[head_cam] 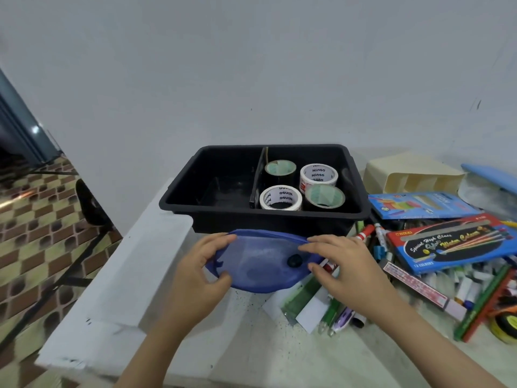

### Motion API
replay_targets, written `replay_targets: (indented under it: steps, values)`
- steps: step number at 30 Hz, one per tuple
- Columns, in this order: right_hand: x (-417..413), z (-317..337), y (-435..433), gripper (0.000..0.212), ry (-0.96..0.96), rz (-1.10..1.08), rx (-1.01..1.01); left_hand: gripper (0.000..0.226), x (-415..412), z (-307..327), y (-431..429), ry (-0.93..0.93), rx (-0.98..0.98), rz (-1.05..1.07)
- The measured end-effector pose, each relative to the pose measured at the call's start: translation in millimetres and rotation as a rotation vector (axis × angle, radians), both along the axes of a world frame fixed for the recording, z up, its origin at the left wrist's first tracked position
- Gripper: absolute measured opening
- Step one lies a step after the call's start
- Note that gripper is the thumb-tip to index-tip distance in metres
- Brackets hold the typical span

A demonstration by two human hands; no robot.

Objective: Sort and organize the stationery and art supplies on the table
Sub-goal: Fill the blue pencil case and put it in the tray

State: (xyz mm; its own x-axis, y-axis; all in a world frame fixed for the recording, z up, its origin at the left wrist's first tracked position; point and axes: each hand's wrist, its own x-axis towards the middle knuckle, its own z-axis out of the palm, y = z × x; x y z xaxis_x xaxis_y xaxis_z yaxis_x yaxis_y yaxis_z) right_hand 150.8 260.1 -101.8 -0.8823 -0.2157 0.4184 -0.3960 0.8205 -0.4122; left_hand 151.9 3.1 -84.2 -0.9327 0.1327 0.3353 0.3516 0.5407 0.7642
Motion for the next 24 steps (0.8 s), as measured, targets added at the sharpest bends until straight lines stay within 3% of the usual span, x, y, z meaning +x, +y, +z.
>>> replay_targets:
  steps: [6,11,15,20,24]
  values:
    - [-9.0,-3.2,-5.0,0.042,-0.075,0.032,-0.009,0.064,1.0,-5.9,-4.1,0.096,-0.059,0.04]
    - [-15.1,-7.5,-11.7,0.044,-0.118,0.072,-0.048,0.055,-0.6,-26.6,-10.9,0.275,-0.261,0.134]
    - [-20.1,-11.7,-15.6,0.044,-0.189,0.094,-0.046,0.056,-0.1,-53.8,-14.7,0.263,-0.316,0.123]
    - [-21.9,-17.7,-8.4,0.039,-0.281,0.204,-0.129,0.019,1.8,-63.7,-15.1,0.274,-0.29,0.119]
    - [-15.9,-17.1,1.0,0.032,-0.243,0.215,-0.333,0.013,4.4,-53.5,-2.3,0.303,-0.284,0.026]
